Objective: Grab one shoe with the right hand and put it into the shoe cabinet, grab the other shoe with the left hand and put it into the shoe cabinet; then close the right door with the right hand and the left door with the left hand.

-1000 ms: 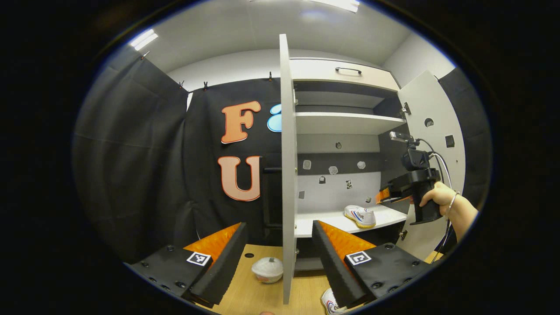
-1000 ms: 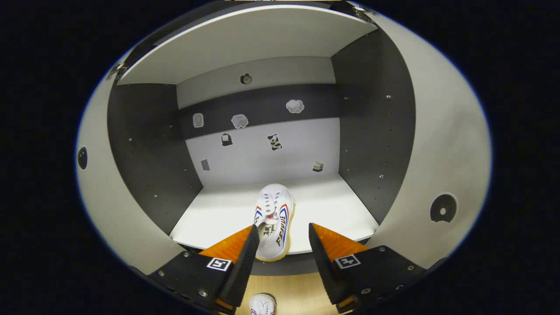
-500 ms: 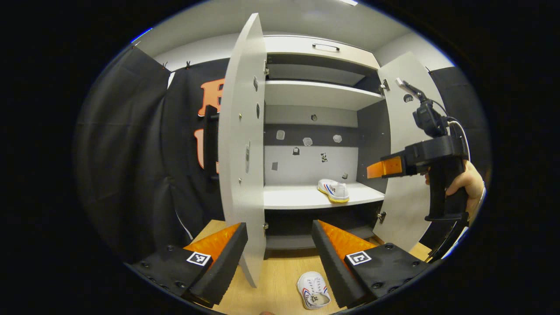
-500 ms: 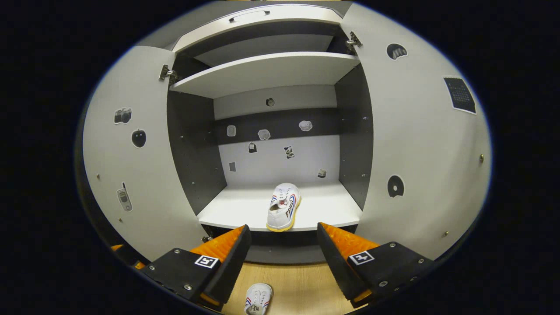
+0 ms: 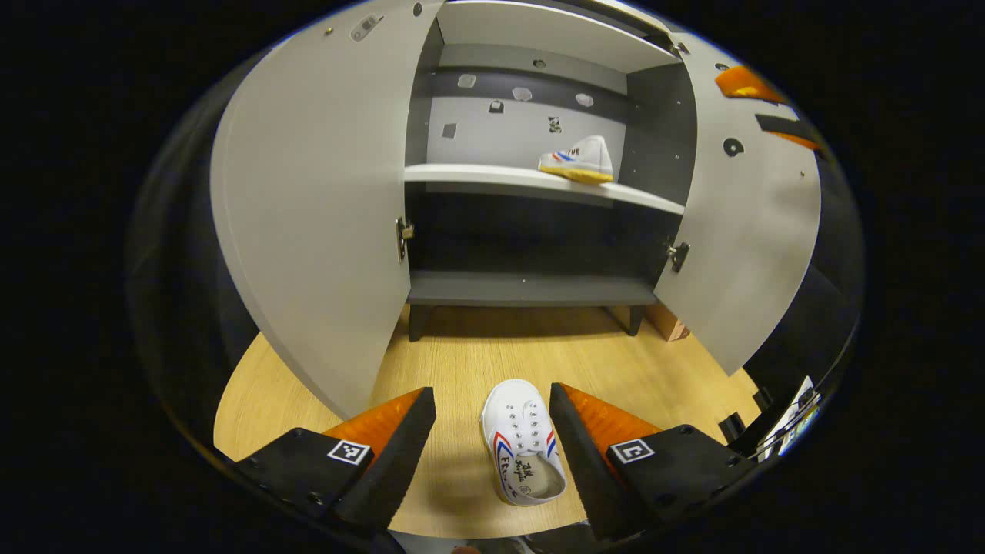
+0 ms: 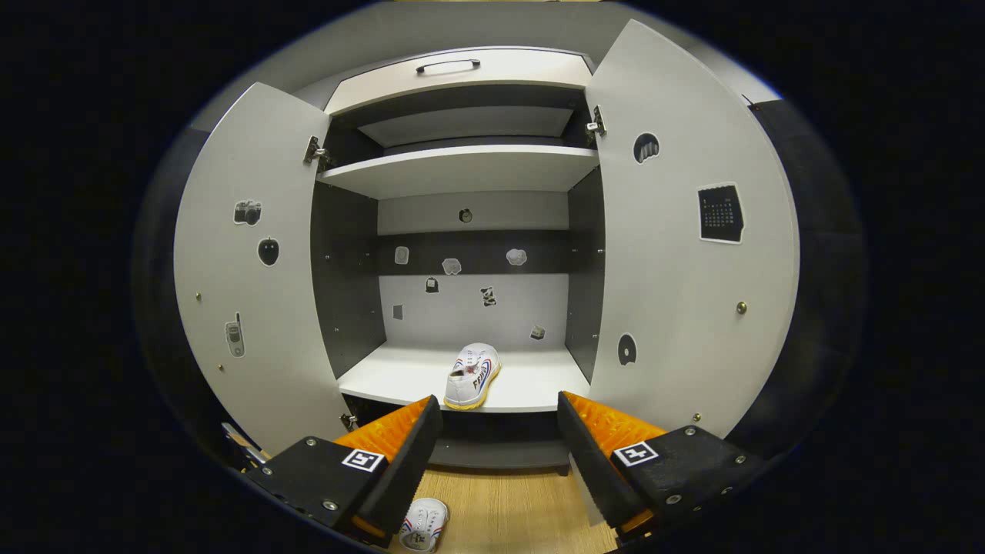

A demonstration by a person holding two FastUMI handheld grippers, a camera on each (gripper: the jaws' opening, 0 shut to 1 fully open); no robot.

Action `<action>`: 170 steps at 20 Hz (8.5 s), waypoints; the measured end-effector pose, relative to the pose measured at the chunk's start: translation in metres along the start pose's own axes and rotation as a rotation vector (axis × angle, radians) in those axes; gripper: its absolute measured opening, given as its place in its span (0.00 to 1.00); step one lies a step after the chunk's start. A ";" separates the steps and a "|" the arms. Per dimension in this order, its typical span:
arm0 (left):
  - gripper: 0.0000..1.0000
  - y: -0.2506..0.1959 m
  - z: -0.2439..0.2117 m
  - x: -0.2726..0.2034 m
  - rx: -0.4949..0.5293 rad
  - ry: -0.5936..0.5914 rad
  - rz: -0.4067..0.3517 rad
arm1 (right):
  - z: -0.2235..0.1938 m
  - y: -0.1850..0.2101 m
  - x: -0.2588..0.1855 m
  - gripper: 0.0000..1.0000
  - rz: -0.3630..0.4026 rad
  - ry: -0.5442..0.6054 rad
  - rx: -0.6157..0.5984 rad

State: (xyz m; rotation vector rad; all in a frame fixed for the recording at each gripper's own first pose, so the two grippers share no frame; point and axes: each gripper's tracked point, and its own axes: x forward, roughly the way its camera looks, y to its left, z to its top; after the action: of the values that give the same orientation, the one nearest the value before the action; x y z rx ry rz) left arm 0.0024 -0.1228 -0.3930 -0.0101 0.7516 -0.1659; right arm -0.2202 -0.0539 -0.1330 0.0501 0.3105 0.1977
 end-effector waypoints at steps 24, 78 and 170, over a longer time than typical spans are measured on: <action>0.24 -0.016 -0.158 0.069 -0.087 0.425 -0.042 | -0.009 -0.031 -0.028 0.93 -0.005 -0.001 0.013; 0.07 0.061 0.352 0.171 -0.157 0.163 0.041 | 0.006 -0.017 -0.040 0.93 0.144 -0.066 0.058; 0.97 0.186 0.352 -0.349 -0.132 -0.687 0.156 | 0.019 0.008 0.084 0.92 0.112 -0.082 0.029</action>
State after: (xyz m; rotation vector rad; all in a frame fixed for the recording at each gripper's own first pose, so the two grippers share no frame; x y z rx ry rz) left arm 0.0191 0.0969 0.0885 -0.1277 0.0745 0.0405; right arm -0.1378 -0.0299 -0.1397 0.1041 0.2288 0.3015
